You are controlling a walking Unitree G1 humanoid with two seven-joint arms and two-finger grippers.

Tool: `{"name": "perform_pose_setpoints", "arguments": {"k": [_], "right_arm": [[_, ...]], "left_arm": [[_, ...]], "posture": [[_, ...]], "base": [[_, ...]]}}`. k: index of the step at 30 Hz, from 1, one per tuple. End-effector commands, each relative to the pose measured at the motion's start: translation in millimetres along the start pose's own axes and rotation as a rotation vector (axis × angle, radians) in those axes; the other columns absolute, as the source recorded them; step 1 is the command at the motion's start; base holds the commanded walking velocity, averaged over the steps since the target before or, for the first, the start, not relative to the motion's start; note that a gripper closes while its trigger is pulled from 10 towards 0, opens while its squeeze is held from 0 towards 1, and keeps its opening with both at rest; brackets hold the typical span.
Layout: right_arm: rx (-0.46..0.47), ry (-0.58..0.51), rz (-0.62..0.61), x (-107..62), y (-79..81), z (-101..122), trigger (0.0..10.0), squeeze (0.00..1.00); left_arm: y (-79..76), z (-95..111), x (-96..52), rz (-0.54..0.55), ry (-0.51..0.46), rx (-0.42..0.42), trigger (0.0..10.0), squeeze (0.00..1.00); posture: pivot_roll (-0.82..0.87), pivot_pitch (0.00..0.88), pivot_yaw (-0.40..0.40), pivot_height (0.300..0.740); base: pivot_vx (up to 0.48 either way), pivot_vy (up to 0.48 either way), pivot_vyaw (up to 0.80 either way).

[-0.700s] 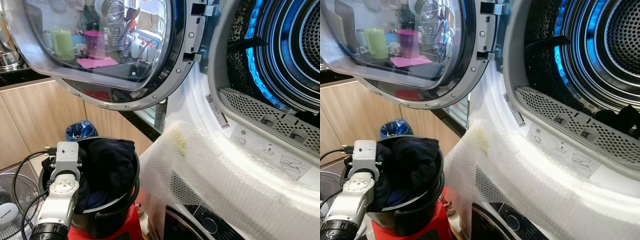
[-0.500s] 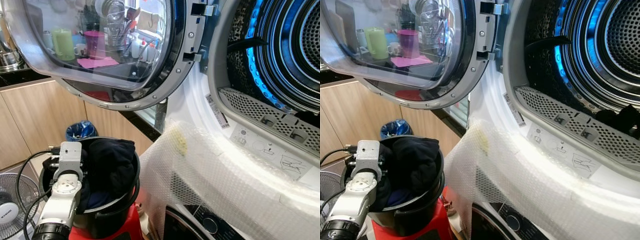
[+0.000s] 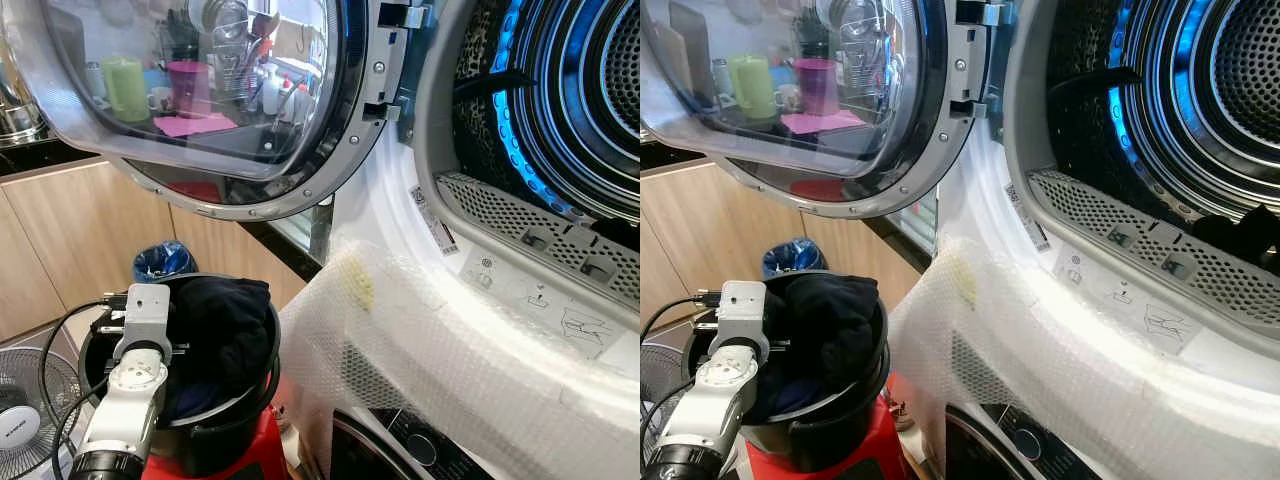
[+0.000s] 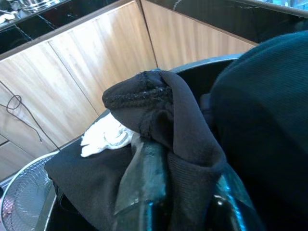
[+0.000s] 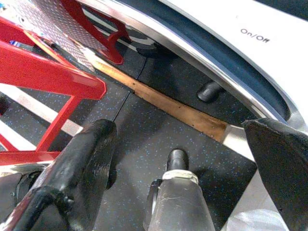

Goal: Clothes washing

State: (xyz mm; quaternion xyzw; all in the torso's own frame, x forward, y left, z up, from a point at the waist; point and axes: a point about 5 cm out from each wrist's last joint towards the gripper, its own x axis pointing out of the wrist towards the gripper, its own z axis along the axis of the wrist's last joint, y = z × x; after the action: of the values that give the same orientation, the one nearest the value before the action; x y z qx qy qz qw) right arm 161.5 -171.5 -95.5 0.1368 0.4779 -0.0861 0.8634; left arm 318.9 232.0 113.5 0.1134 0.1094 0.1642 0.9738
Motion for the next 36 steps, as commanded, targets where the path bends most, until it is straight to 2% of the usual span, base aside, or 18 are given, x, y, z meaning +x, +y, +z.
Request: {"name": "perform_pose_setpoints", "arguments": {"k": [1,3,4,7,8,9,10,12,13,14,15,17,21,27,30,31,33,36], "right_arm": [[0.001,-0.018,0.002,0.6,1.7,4,10.0,0.00],[0.001,-0.017,0.004,0.7,2.5,4,10.0,0.00],[-0.001,-0.016,0.008,1.0,4.0,5,10.0,0.00],[-0.001,-0.017,0.012,1.2,5.3,5,10.0,0.00],[-0.002,-0.017,0.021,1.6,7.5,6,10.0,0.00],[-0.002,-0.017,0.021,1.6,7.5,6,10.0,0.00],[-0.007,-0.016,0.029,1.8,9.6,7,10.0,0.00],[-0.007,-0.015,0.033,2.0,10.9,7,10.0,0.00],[-0.004,-0.016,0.038,2.2,12.6,8,10.0,0.00],[-0.004,-0.016,0.038,2.2,12.6,8,10.0,0.00],[-0.001,-0.018,0.047,2.4,14.4,8,10.0,0.00],[0.003,-0.019,0.053,2.6,16.5,9,10.0,0.00],[0.012,-0.025,0.061,2.8,18.1,10,10.0,0.00],[0.031,-0.040,0.027,2.7,14.0,12,10.0,0.00],[0.054,-0.055,0.001,2.4,9.5,13,10.0,0.00],[0.063,-0.058,-0.005,2.3,8.2,14,10.0,0.00],[0.068,-0.061,-0.010,2.0,6.2,14,10.0,0.00],[0.065,-0.063,-0.019,0.7,-0.7,10,10.0,0.00]], "left_arm": [[-5.8,7,-3.9,-0.047,-0.022,-0.003,0.0,0.00],[-13.5,14,-9.5,-0.145,-0.053,-0.027,0.0,0.00],[-33.9,27,-21.4,-0.382,-0.105,-0.053,0.0,0.00],[-55.1,39,-39.7,-0.654,-0.168,-0.029,0.0,0.00],[-68.1,50,-61.9,-0.890,-0.216,0.014,0.0,0.00],[-68.1,50,-61.9,-0.890,-0.216,0.014,0.0,0.00],[-74.0,63,-77.1,-1.029,-0.259,0.009,0.0,0.00],[-76.7,77,-83.1,-1.085,-0.297,0.003,0.0,0.00],[-81.6,93,-94.8,-1.198,-0.336,-0.014,0.0,0.00],[-81.6,93,-94.8,-1.198,-0.336,-0.014,0.0,0.00],[-85.4,104,-107.7,-1.320,-0.357,-0.017,0.0,0.00],[-87.6,115,-121.2,-1.454,-0.385,-0.006,0.0,0.00],[-93.5,128,-132.9,-1.583,-0.412,-0.037,0.0,0.00],[-122.4,151,-146.8,-1.776,-0.452,-0.124,0.0,0.00],[-145.2,151,-159.5,-1.907,-0.427,-0.175,0.0,0.00],[-149.7,149,-163.0,-1.927,-0.431,-0.145,0.0,0.00],[-153.3,146,-165.9,-1.959,-0.404,-0.164,0.0,0.00],[-153.3,130,-163.8,-1.968,-0.343,-0.126,0.0,0.00]], "posture": [[0.31,0.000,-0.073,0.740],[0.32,0.000,-0.073,0.740],[0.33,0.000,-0.072,0.740],[0.34,0.000,-0.071,0.740],[0.35,0.000,-0.069,0.740],[0.35,0.000,-0.069,0.740],[0.35,0.000,-0.066,0.740],[0.36,0.000,-0.064,0.740],[0.36,0.000,-0.060,0.740],[0.36,0.000,-0.060,0.740],[0.36,0.000,-0.056,0.740],[0.35,0.000,-0.044,0.740],[0.35,0.000,-0.033,0.740],[0.33,0.000,-0.021,0.740],[0.31,0.000,-0.012,0.740],[0.30,0.000,-0.011,0.740],[0.30,0.000,-0.011,0.740],[0.27,0.000,-0.006,0.740]], "base": [[0.000,0.000,0.00],[0.000,0.000,0.00],[0.000,0.000,0.00],[0.000,0.000,0.00],[0.000,0.000,0.00],[0.000,0.000,0.00],[0.000,0.000,0.00],[0.000,0.000,0.00],[0.000,0.000,0.00],[0.000,0.000,0.00],[0.000,0.000,0.00],[0.000,0.000,0.00],[0.000,0.000,0.00],[0.000,0.000,0.00],[0.000,0.000,0.00],[0.000,0.000,0.00],[0.000,0.000,0.00],[0.000,0.000,0.00]]}}
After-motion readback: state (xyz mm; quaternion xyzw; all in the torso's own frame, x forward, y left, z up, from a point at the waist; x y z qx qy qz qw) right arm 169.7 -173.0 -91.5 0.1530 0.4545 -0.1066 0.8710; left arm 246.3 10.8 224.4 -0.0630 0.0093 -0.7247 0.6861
